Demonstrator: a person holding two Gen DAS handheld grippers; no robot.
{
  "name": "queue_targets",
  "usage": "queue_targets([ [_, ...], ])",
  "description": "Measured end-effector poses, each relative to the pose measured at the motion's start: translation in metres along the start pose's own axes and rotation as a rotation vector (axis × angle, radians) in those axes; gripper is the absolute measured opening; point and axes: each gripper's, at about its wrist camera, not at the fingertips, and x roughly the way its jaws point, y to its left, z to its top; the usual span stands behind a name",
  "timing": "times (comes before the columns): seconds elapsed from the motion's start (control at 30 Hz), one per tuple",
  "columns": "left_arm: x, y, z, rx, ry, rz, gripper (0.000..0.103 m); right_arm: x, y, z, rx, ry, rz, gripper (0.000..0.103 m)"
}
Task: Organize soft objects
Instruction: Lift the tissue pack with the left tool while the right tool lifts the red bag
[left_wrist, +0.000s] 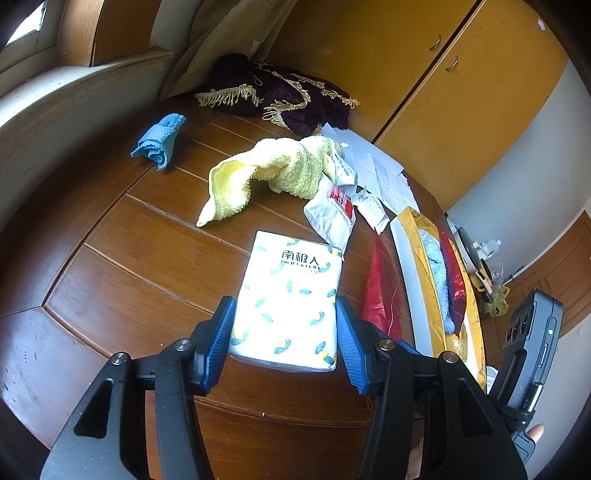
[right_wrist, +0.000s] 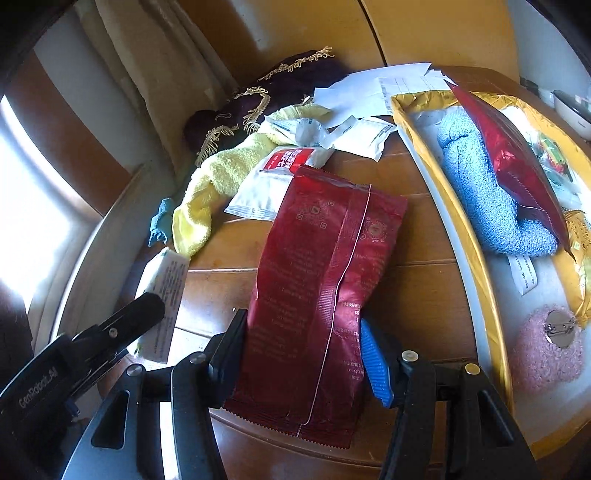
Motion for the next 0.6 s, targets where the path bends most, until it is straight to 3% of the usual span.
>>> queue_targets([
  [0.6,0.0045,-0.0043,-0.0034,0.001,0.011,-0.019,0.052,-0.0015,0.0013,-0.003,-0.013,-0.008,-0.014,0.059],
])
